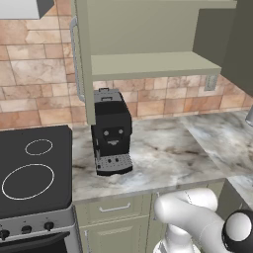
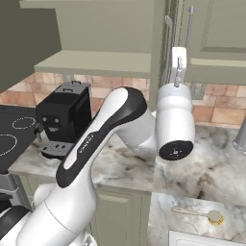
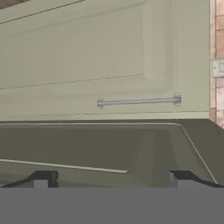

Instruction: Open the cabinet. Pick the dish brush and place it next to the sink. Then close the cabinet.

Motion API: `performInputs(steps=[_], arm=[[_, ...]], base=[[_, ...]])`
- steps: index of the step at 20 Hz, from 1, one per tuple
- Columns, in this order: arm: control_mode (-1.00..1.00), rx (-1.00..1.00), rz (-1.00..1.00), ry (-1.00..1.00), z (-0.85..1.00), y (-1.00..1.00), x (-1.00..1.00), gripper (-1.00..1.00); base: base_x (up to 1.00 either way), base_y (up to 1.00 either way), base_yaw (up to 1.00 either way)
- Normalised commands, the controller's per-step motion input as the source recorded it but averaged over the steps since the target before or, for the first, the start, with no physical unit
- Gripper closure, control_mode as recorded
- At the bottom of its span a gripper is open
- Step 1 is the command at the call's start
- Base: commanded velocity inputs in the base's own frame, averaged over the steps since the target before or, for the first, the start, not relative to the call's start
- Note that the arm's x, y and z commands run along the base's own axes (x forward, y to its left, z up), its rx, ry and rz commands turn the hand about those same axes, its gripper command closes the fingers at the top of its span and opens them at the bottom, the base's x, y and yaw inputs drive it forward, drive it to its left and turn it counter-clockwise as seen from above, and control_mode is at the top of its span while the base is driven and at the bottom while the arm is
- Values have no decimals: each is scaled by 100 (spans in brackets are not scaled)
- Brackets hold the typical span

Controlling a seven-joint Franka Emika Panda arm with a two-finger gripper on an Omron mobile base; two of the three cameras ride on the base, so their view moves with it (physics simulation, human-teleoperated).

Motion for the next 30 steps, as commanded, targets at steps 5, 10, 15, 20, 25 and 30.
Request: performInputs(steps=[5,10,15,20,25,30], arm=[[-100,-4,4,-3,0,29,15,-100],[-100,0,7,0,0,32,20,-100],[-100,0,7,0,0,46,17,-100],[-100,0,7,0,0,44,37,-100],[-100,0,6,0,-3,38,52,-100],[-100,1,5,0,-8,28,74,-100]], base=[[0,0,0],[0,0,0],[0,0,0],[0,0,0],[0,0,0],[0,0,0]])
